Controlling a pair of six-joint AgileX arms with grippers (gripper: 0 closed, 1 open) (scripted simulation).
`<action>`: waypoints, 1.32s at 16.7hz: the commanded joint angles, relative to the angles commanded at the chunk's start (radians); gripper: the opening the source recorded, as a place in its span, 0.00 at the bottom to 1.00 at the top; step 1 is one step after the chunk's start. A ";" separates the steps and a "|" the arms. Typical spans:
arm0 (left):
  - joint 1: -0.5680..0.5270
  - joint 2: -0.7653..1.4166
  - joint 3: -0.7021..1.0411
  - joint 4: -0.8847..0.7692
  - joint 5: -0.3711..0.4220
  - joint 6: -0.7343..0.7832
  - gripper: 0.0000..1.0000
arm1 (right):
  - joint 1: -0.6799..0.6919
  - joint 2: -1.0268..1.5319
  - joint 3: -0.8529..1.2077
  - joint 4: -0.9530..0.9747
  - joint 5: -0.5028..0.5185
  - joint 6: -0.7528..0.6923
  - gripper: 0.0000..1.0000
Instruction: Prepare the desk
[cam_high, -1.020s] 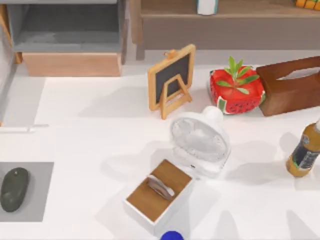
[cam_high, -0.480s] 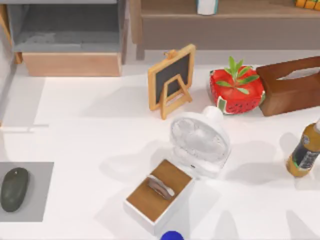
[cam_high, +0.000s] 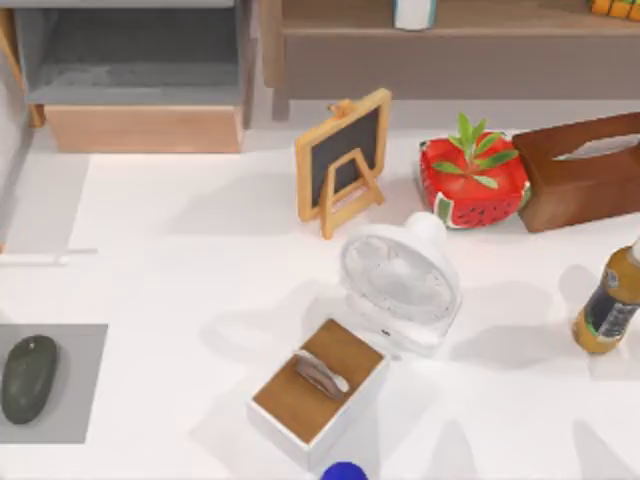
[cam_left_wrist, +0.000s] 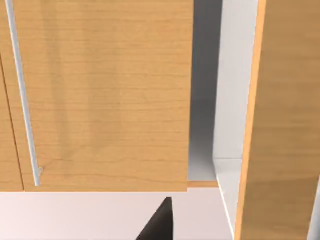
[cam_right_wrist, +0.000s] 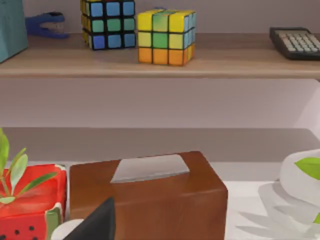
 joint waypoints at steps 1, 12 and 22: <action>0.000 0.000 0.000 0.000 0.000 0.000 0.40 | 0.000 0.000 0.000 0.000 0.000 0.000 1.00; 0.000 0.000 0.000 0.000 0.000 0.000 0.00 | 0.000 0.000 0.000 0.000 0.000 0.000 1.00; -0.087 0.077 0.162 -0.099 -0.088 -0.008 0.00 | 0.000 0.000 0.000 0.000 0.000 0.000 1.00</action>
